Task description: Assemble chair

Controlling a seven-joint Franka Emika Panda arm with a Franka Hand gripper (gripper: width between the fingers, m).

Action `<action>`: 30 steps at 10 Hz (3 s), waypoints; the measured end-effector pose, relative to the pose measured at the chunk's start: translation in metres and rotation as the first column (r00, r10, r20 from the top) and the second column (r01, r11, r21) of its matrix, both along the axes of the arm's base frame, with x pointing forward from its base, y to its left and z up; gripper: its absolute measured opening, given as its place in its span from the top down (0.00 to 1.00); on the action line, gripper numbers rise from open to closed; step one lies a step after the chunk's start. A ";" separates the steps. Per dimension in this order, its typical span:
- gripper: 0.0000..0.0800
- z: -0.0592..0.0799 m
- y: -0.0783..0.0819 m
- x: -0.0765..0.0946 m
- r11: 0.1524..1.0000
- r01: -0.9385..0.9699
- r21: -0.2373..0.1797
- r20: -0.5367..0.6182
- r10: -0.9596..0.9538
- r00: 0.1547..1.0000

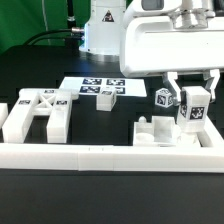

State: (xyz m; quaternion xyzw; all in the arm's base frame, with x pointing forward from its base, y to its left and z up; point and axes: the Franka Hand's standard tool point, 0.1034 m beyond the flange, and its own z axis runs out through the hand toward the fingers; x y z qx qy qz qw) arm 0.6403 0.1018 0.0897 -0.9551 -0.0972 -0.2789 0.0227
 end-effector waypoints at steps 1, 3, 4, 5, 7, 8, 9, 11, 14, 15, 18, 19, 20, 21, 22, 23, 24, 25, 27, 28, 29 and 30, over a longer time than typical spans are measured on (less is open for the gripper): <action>0.64 -0.001 0.000 0.000 1.000 0.000 0.000 -0.001 0.000 1.000; 0.64 -0.003 0.000 -0.001 1.000 0.000 -0.001 -0.005 0.000 1.000; 0.64 -0.005 0.000 -0.002 1.000 0.000 -0.001 -0.007 0.000 1.000; 0.64 -0.006 0.000 -0.002 1.000 0.000 -0.001 -0.009 0.000 1.000; 0.64 -0.007 0.000 -0.003 1.000 0.000 -0.001 -0.010 0.000 1.000; 0.41 -0.007 0.000 -0.003 1.000 0.000 -0.001 -0.010 0.000 1.000; 0.26 -0.007 0.000 -0.003 1.000 0.000 -0.001 -0.010 0.000 1.000; 0.20 -0.007 0.000 -0.002 1.000 0.000 -0.001 -0.010 0.000 1.000; 0.19 0.008 -0.005 0.001 1.000 0.001 -0.004 -0.024 -0.001 1.000; 0.19 0.014 -0.009 0.001 1.000 0.000 -0.007 -0.034 -0.001 0.999; 0.19 0.033 -0.016 0.004 1.000 0.001 -0.010 -0.050 -0.001 0.999; 0.19 0.038 -0.018 0.005 1.000 0.002 -0.011 -0.056 -0.003 0.998; 0.19 0.038 -0.018 0.004 1.000 0.001 -0.011 -0.060 -0.002 0.998; 0.19 0.037 -0.017 0.004 1.000 -0.001 -0.011 -0.079 0.000 0.997; 0.19 0.037 -0.017 0.004 1.000 -0.001 -0.011 -0.079 0.000 0.997; 0.19 0.030 -0.012 -0.004 1.000 -0.009 -0.006 -0.201 0.007 0.980; 0.19 0.030 -0.009 -0.003 1.000 -0.017 -0.004 -0.268 0.015 0.963; 0.19 0.025 -0.008 -0.005 1.000 -0.024 -0.003 -0.341 0.021 0.940; 0.19 0.020 -0.002 -0.009 1.000 -0.031 0.003 -0.484 0.029 0.875; 0.19 0.021 0.000 -0.011 0.999 -0.039 0.006 -0.545 0.036 0.838; 0.19 0.021 0.001 -0.008 0.999 -0.042 0.008 -0.559 0.039 0.828; 0.19 0.018 0.000 -0.009 0.999 -0.046 0.008 -0.561 0.042 0.827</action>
Offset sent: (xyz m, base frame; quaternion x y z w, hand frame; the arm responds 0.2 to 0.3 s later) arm -0.0003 0.0016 -0.0043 -0.0005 0.0034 0.0006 1.0000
